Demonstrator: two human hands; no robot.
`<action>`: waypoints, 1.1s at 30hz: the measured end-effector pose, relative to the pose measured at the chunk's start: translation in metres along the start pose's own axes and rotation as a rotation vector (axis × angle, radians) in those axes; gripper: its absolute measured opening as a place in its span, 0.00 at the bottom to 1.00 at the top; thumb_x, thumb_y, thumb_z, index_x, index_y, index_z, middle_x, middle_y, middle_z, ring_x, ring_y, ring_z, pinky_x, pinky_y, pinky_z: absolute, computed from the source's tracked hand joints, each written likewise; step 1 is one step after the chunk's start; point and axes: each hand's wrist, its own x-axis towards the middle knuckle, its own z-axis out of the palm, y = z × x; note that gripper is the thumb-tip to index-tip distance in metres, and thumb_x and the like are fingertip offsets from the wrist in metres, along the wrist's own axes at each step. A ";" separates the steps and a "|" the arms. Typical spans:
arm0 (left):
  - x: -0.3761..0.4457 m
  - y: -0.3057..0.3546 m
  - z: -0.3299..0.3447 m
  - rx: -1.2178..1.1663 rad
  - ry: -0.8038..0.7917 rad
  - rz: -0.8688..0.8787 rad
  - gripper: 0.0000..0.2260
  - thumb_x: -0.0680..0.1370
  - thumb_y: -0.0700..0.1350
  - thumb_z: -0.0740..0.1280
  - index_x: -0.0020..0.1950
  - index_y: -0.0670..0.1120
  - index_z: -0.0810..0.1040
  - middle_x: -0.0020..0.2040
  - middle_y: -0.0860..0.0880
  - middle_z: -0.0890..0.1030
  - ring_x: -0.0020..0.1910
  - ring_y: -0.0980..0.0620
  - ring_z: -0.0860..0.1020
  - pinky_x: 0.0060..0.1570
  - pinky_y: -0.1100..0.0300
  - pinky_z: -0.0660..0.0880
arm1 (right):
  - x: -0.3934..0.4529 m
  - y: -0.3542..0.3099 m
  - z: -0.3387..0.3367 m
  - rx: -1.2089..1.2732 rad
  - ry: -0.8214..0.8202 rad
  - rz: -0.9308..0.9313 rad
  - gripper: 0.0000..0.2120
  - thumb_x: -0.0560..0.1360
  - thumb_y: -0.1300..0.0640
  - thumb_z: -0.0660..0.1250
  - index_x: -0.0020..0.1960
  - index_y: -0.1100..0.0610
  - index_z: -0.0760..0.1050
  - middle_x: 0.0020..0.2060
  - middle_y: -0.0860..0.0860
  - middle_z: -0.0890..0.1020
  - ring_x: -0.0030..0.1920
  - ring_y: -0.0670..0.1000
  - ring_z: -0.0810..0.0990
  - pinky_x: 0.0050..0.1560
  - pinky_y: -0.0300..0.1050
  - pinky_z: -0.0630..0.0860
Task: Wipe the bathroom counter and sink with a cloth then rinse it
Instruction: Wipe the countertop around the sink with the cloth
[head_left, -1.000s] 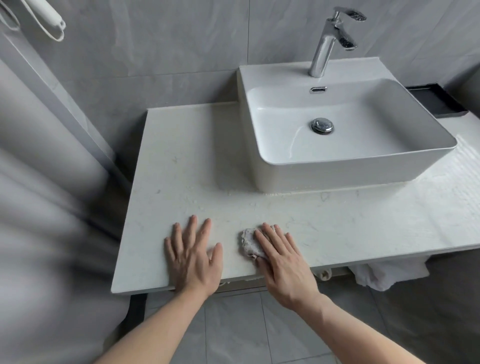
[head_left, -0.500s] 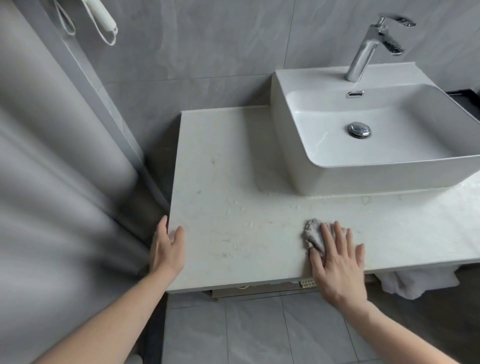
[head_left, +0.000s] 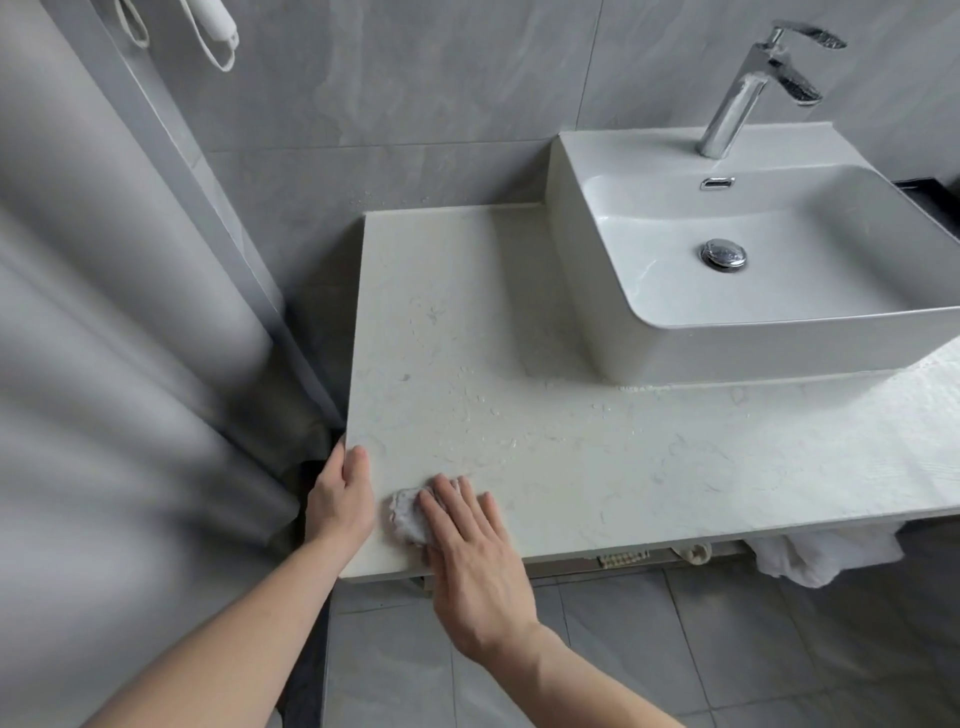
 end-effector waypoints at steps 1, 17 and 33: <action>0.000 0.000 0.000 0.005 0.002 0.003 0.26 0.79 0.63 0.51 0.73 0.55 0.70 0.68 0.48 0.78 0.66 0.40 0.75 0.64 0.46 0.72 | -0.003 0.011 -0.006 0.036 0.001 -0.009 0.28 0.82 0.59 0.54 0.82 0.53 0.57 0.83 0.49 0.54 0.83 0.51 0.48 0.81 0.51 0.46; -0.001 -0.001 -0.003 -0.030 -0.042 0.053 0.26 0.79 0.63 0.50 0.75 0.58 0.68 0.68 0.53 0.78 0.66 0.43 0.75 0.65 0.47 0.72 | -0.026 0.198 -0.121 -0.122 0.147 0.704 0.28 0.83 0.44 0.55 0.82 0.39 0.51 0.83 0.48 0.49 0.82 0.59 0.45 0.79 0.64 0.43; 0.002 -0.004 -0.002 -0.131 -0.035 0.025 0.22 0.81 0.60 0.55 0.73 0.56 0.72 0.67 0.52 0.79 0.67 0.47 0.76 0.67 0.50 0.71 | 0.024 -0.011 -0.001 -0.010 -0.057 -0.079 0.31 0.81 0.52 0.54 0.83 0.50 0.53 0.83 0.50 0.52 0.83 0.53 0.44 0.82 0.55 0.44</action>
